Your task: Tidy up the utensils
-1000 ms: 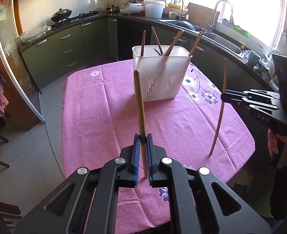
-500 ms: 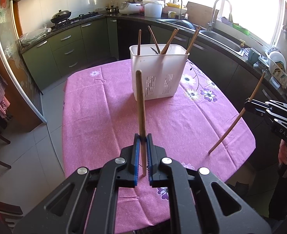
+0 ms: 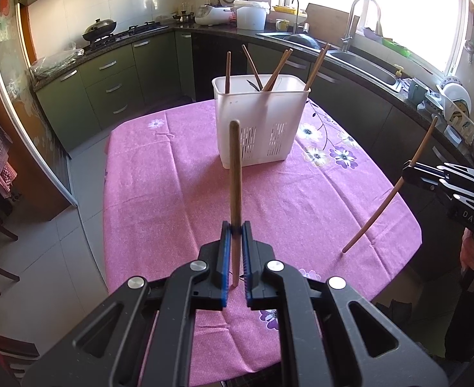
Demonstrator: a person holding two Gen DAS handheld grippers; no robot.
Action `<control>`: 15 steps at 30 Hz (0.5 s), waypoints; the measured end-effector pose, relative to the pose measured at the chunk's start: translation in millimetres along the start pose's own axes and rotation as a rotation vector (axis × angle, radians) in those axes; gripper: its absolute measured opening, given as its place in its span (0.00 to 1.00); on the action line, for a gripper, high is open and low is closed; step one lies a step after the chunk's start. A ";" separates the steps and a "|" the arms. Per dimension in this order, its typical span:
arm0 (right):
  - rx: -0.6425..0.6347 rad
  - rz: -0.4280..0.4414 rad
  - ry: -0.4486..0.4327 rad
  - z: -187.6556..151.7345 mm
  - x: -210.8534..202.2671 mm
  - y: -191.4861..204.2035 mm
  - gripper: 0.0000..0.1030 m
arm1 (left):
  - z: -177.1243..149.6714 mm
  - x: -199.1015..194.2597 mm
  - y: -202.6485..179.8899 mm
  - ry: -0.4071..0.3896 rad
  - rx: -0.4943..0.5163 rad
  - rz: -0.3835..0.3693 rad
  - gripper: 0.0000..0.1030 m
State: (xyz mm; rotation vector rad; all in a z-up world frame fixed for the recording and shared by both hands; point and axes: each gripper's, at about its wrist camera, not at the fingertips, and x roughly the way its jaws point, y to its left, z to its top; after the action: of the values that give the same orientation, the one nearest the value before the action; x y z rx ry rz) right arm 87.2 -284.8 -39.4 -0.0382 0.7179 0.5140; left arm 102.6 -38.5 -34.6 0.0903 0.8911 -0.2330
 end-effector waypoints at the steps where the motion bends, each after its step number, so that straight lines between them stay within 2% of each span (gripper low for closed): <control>1: -0.001 0.001 -0.001 1.2 -0.5 0.3 0.07 | 0.3 -0.9 0.0 -0.002 0.001 0.000 0.07; 7: -0.019 -0.007 -0.016 10.4 -4.7 4.5 0.07 | 5.7 -7.5 -1.3 -0.017 0.007 0.002 0.07; 15: -0.062 -0.011 -0.060 45.2 -19.1 14.4 0.07 | 25.5 -27.0 -9.1 -0.053 0.032 -0.008 0.07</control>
State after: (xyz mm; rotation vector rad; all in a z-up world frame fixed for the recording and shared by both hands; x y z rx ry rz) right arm 96.4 -271.1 9.0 -0.0844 0.6430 0.5249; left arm 103.5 -47.4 2.6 0.1103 0.8350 -0.2558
